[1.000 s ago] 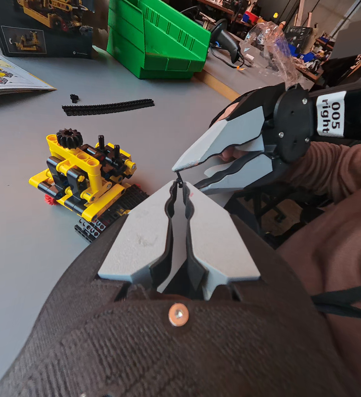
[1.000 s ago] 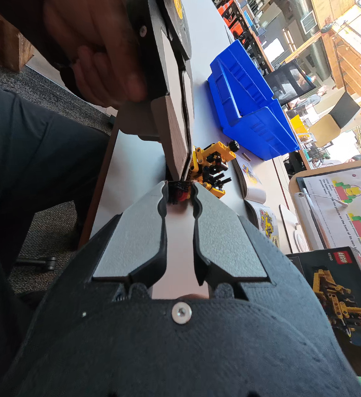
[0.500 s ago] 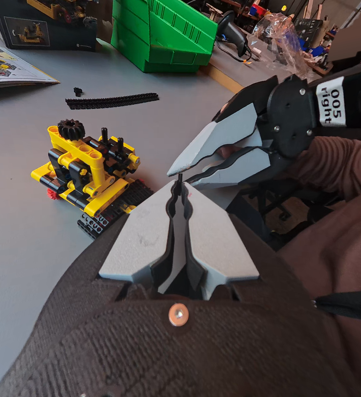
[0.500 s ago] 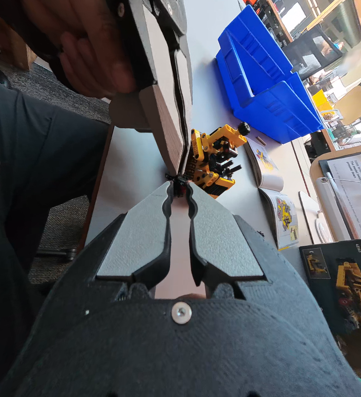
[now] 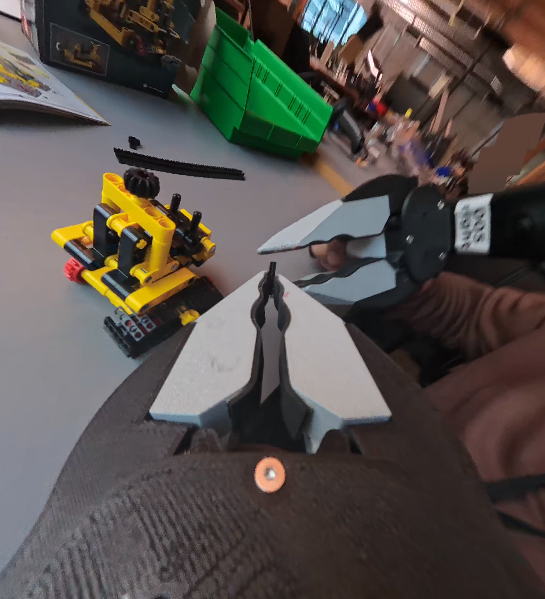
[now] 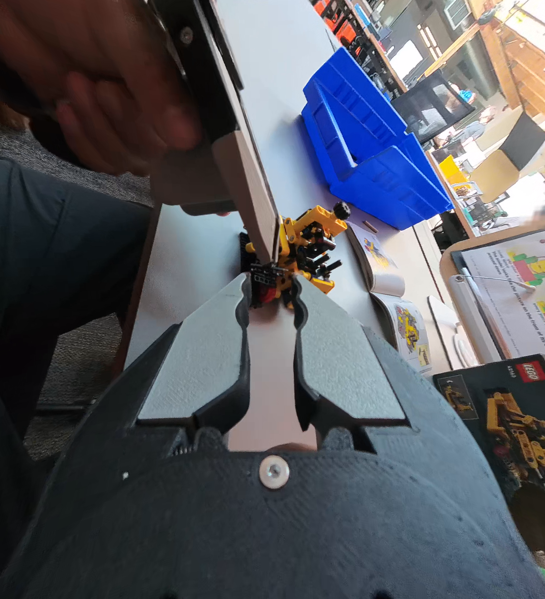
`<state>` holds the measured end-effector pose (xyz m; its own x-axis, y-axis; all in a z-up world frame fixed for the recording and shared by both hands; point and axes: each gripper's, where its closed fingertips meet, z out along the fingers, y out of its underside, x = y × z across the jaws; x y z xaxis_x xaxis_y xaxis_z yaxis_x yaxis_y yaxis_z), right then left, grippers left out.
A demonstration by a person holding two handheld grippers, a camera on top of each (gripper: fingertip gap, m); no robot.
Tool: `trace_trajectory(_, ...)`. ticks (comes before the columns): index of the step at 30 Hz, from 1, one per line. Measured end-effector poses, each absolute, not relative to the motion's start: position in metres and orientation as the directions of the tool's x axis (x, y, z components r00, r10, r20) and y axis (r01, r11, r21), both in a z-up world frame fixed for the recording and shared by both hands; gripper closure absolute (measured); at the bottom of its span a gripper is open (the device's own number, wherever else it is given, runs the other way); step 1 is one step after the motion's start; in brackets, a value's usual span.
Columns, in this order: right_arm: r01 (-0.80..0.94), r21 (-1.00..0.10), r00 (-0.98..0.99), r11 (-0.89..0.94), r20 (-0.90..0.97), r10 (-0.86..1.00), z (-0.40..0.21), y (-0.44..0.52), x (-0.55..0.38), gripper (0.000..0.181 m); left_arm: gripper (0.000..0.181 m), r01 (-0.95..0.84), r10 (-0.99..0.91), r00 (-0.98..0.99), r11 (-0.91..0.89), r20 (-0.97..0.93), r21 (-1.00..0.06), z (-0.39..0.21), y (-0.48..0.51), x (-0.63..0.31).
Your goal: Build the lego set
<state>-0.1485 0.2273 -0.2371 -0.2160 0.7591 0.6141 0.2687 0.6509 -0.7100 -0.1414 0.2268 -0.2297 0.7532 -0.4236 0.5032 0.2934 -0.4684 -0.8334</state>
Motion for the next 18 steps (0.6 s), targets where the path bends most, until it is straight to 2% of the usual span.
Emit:
trace_trajectory(9,0.270,-0.713,-0.208,0.647,0.613,0.762,-0.2358,0.2270,-0.1494,0.161,0.181,0.531,-0.337,0.592,-0.521,0.732,-0.669,-0.2285,0.2295,-0.1413)
trace_trajectory(18,0.298,-0.743,-0.227,0.599,0.555,0.801,-0.2408,0.2291,-0.1496,0.169,0.181,0.554,-0.323,0.584,-0.512,0.744,-0.657,-0.2310,0.2318,-0.1432)
